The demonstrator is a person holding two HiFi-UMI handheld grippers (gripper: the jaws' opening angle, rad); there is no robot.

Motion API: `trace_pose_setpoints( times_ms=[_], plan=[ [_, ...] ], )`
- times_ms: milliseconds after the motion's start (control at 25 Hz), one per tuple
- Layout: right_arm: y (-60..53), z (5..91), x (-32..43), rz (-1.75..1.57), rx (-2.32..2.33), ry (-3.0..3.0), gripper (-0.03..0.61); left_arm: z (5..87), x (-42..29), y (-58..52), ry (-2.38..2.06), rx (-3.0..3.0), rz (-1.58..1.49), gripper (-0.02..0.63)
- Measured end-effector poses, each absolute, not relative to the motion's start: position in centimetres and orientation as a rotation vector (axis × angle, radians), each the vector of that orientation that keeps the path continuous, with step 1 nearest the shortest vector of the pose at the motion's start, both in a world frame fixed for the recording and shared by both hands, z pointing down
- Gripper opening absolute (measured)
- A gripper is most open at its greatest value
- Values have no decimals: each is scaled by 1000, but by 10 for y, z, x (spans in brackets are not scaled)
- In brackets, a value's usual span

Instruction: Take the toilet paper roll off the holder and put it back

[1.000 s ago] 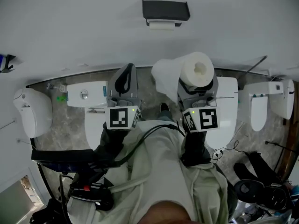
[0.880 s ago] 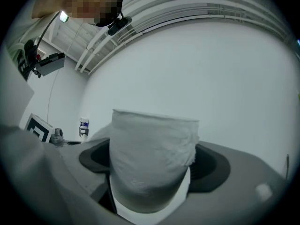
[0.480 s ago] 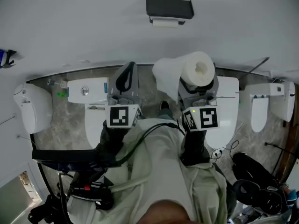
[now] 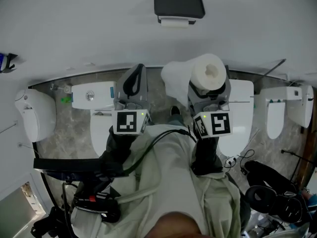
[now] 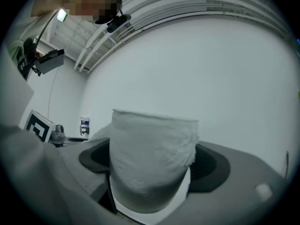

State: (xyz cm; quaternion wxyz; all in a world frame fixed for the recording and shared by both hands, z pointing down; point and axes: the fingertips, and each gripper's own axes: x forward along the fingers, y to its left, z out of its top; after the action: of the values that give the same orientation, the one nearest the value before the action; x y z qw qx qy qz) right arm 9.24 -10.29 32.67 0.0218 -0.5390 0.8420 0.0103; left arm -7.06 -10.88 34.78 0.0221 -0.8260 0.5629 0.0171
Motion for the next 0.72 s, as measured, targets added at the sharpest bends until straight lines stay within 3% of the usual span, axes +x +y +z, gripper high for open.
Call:
trace_pose_setpoints(
  times_ms=[720],
  plan=[
    [-103,333,92,2,-1677,2605,479,350,-71,-107,1736,-2561,36,6]
  ],
)
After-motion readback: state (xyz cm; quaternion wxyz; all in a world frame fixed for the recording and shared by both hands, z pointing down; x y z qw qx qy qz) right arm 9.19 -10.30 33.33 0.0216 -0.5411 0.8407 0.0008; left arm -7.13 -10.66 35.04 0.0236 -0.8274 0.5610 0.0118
